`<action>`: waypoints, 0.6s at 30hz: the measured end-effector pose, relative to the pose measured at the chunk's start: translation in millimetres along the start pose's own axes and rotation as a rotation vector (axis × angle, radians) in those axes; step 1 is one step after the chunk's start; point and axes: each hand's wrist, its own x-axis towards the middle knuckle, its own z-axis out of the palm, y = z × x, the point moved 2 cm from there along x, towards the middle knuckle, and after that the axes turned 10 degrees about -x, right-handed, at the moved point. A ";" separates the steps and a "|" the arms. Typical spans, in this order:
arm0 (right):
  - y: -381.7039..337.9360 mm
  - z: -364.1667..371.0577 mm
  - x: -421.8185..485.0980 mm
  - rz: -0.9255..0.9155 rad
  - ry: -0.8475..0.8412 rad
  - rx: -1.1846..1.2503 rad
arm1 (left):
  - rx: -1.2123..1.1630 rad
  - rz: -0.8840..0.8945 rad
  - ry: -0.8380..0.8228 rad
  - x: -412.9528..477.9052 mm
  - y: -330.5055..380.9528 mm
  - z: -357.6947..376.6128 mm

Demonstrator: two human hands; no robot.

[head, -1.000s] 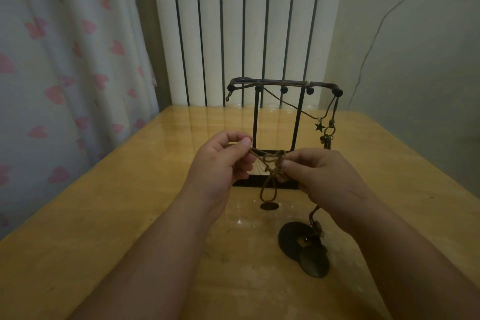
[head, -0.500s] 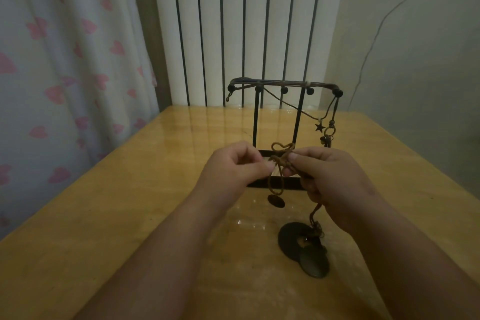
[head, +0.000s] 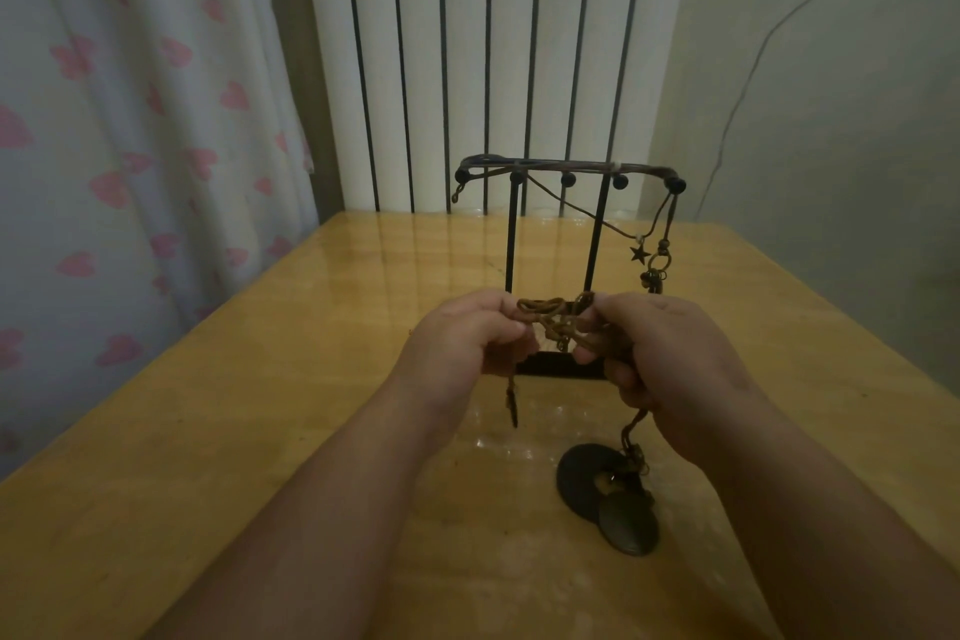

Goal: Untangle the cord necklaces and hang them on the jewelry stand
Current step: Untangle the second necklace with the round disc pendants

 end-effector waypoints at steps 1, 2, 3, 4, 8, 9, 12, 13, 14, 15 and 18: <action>-0.3 -0.2 0.3 -0.003 0.010 -0.014 | -0.063 -0.017 0.006 0.2 0.3 -0.1; -1.0 -0.6 0.3 -0.009 0.022 -0.037 | -0.123 -0.040 0.005 -0.3 1.3 0.3; -1.8 -1.0 0.5 -0.018 0.037 -0.063 | -0.168 -0.054 -0.002 -1.1 2.3 0.5; -2.3 -1.5 0.7 -0.026 0.053 -0.087 | -0.197 -0.065 -0.005 -1.9 2.6 0.2; -3.6 -2.1 2.1 -0.080 0.092 -0.151 | -0.189 -0.072 0.001 -1.5 3.4 -4.1; -3.9 -2.5 2.2 -0.108 0.085 -0.153 | -0.131 -0.056 0.002 -1.5 3.1 -4.7; -5.7 -1.1 -1.1 -0.234 -0.008 -0.181 | -0.003 -0.012 0.032 -1.4 0.4 -5.9; -5.1 0.0 -1.8 -0.267 -0.035 -0.196 | 0.012 -0.004 0.050 -0.9 -1.0 -6.7; -4.2 1.1 -2.0 -0.286 -0.044 -0.218 | 0.022 0.005 0.067 -0.4 -1.9 -7.5; -2.3 2.5 -0.9 -0.297 -0.029 -0.274 | 0.028 0.014 0.079 0.2 -2.2 -7.8; 1.7 7.5 0.7 -0.357 0.057 -0.567 | 0.020 0.027 0.088 1.0 -1.7 -8.3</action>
